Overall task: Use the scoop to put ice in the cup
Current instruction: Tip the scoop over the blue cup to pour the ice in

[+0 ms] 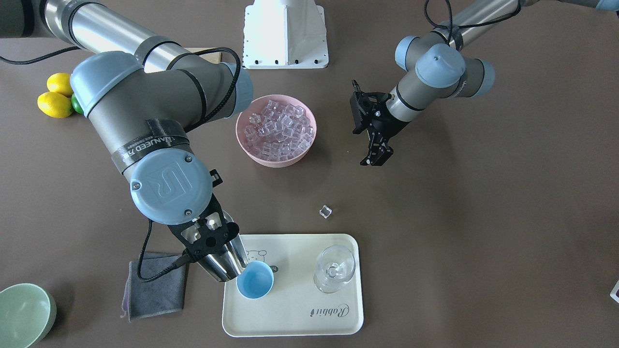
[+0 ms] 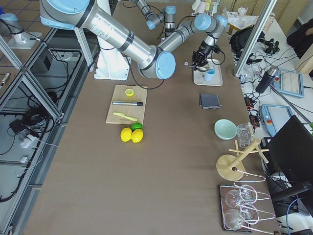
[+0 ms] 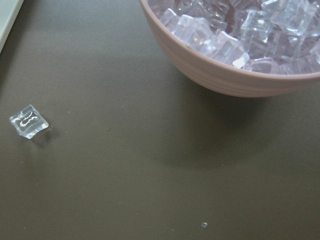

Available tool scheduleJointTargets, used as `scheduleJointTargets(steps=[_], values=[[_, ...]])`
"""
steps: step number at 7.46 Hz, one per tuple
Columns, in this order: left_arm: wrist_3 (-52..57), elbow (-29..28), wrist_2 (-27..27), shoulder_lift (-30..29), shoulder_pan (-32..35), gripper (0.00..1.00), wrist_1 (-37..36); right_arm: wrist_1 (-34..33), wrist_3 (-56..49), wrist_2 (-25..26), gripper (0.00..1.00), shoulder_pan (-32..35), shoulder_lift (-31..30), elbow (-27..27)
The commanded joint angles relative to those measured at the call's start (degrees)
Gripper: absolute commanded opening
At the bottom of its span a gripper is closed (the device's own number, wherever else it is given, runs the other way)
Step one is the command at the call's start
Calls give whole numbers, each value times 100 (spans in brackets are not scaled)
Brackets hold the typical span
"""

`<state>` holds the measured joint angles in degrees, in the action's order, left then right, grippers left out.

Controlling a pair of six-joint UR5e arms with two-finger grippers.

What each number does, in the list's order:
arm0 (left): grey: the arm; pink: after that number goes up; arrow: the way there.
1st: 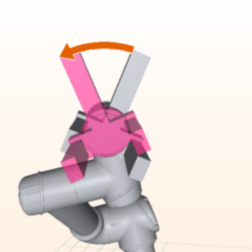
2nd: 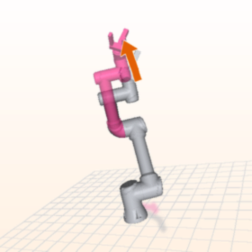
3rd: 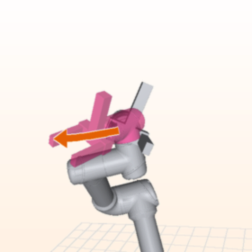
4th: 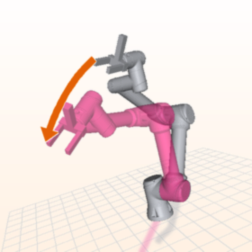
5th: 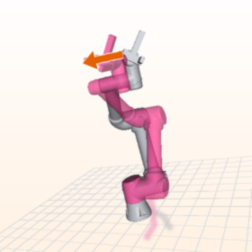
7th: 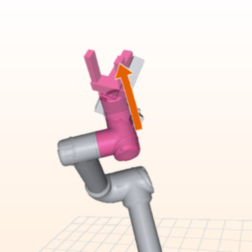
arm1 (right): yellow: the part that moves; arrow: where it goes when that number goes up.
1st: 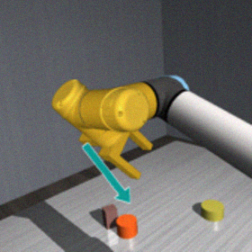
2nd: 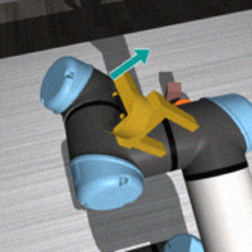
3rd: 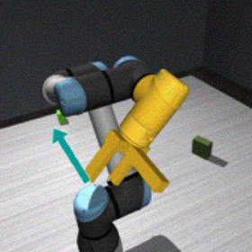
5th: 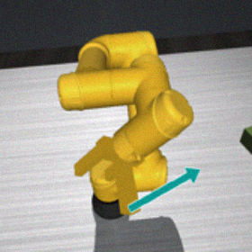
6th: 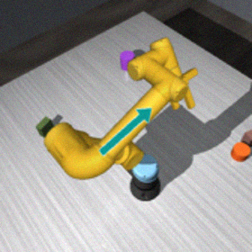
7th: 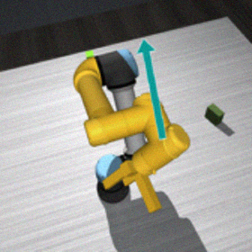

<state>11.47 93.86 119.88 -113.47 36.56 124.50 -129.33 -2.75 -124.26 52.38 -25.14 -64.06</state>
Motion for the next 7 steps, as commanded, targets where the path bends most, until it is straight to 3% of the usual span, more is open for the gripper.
scheduleJointTargets(steps=[1,7], values=[[-4,9,0,9,0,98,4,-1144,-462,7,0,1,386,139],[-30,-17,-17,141,35,98,-39,-1261,-998,253,0,1,1125,1430]])
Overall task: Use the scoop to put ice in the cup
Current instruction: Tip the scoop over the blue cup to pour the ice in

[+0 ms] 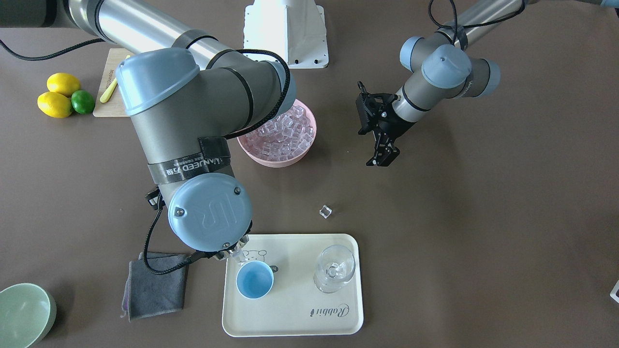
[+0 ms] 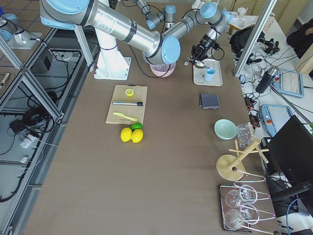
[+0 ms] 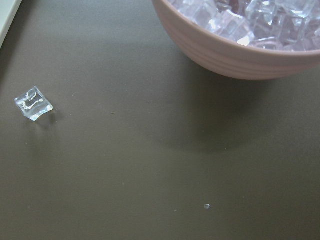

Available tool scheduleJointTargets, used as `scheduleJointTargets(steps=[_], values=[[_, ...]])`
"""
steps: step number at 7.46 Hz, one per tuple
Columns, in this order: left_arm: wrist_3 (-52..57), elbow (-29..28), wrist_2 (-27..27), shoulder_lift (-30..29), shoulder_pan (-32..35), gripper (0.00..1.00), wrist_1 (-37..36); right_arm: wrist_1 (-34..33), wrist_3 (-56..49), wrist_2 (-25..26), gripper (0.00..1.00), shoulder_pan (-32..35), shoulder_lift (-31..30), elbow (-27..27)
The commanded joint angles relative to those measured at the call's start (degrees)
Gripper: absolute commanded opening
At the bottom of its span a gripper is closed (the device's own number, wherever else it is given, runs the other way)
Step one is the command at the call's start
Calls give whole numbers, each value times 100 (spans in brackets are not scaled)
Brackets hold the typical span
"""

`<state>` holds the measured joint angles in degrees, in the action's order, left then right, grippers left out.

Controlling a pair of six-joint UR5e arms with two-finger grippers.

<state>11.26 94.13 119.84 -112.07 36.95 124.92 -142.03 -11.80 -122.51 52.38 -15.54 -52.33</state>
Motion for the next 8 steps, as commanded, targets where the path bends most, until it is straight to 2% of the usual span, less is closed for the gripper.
scheduleJointTargets(steps=[1,3,4,6,8], values=[[-10,-44,-13,-7,5,98,-221,18,-130,105,0,0,313,494],[-10,-44,-13,1,5,98,-231,105,-209,166,0,0,411,611],[-27,-35,-22,-7,5,98,-379,114,-148,166,0,0,281,306],[-36,-9,-206,-25,31,98,-521,62,62,158,0,271,-542,-1053],[-10,209,-15,202,547,98,-949,53,676,166,0,439,-1386,-2345]])
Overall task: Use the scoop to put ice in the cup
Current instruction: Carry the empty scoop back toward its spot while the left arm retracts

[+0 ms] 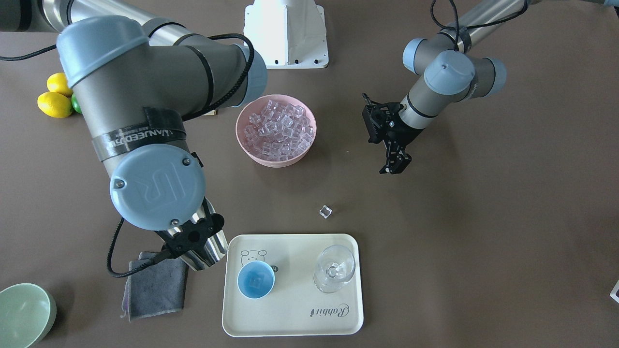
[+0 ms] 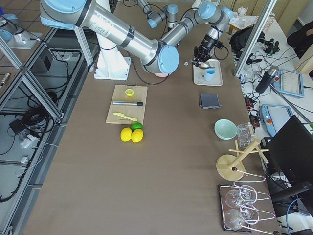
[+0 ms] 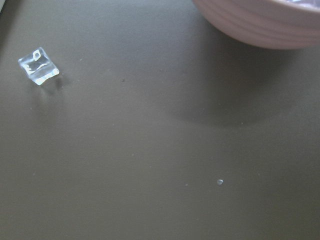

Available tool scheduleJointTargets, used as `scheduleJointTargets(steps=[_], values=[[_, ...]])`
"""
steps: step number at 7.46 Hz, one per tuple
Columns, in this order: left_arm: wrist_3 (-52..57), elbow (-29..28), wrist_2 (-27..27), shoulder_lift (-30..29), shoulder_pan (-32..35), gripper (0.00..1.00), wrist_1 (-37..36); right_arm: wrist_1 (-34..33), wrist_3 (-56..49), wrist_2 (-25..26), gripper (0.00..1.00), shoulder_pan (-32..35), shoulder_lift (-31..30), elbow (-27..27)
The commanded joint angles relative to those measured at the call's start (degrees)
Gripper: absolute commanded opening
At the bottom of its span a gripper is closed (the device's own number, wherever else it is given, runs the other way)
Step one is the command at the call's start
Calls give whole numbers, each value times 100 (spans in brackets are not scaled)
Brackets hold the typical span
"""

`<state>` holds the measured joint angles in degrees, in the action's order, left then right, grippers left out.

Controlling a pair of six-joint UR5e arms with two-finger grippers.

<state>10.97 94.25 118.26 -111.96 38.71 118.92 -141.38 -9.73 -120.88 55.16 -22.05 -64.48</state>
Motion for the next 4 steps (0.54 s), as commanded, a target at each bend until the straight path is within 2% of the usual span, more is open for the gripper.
scheduleJointTargets(steps=[1,3,4], values=[[19,530,275,453,635,98,-735,-12,664,21,0,318,-1331,-1894],[28,963,442,902,1320,98,-1534,66,1267,179,0,443,-2561,-3335],[10,929,470,904,1663,98,-2191,467,2020,144,0,443,-3273,-3847]])
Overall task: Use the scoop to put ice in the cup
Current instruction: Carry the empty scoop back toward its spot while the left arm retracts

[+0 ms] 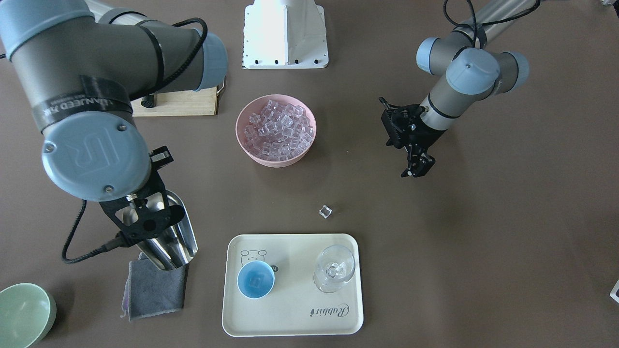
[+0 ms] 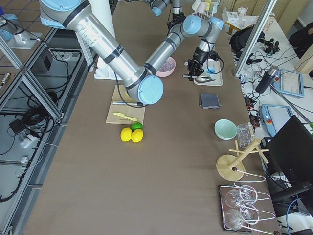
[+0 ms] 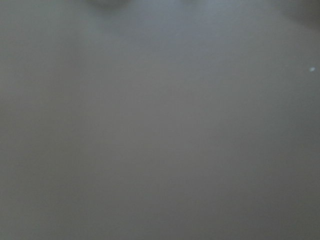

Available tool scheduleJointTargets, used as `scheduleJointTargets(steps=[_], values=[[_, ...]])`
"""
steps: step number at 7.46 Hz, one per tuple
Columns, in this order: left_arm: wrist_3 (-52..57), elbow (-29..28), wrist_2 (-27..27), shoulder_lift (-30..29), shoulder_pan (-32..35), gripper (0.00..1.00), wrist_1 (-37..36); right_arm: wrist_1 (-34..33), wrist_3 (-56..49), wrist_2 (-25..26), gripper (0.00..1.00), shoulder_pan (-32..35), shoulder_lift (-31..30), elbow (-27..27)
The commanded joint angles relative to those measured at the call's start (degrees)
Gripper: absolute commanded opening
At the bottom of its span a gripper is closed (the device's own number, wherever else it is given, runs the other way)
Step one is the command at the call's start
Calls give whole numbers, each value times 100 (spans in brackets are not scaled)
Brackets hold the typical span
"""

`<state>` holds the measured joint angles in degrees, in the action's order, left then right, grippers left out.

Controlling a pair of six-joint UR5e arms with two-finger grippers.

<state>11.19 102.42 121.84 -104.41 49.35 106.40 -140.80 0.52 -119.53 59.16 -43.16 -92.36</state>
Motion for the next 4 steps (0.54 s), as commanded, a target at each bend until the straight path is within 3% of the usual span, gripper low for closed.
scheduleJointTargets(steps=[1,2,4], values=[[6,112,198,323,907,98,-997,1118,1447,-8,0,69,-1978,-1500],[-3,42,565,420,1153,98,-1059,1681,2060,-43,0,69,-2490,-1661],[-3,-81,752,736,1873,98,-1400,2561,2855,-288,0,26,-3169,-1662]])
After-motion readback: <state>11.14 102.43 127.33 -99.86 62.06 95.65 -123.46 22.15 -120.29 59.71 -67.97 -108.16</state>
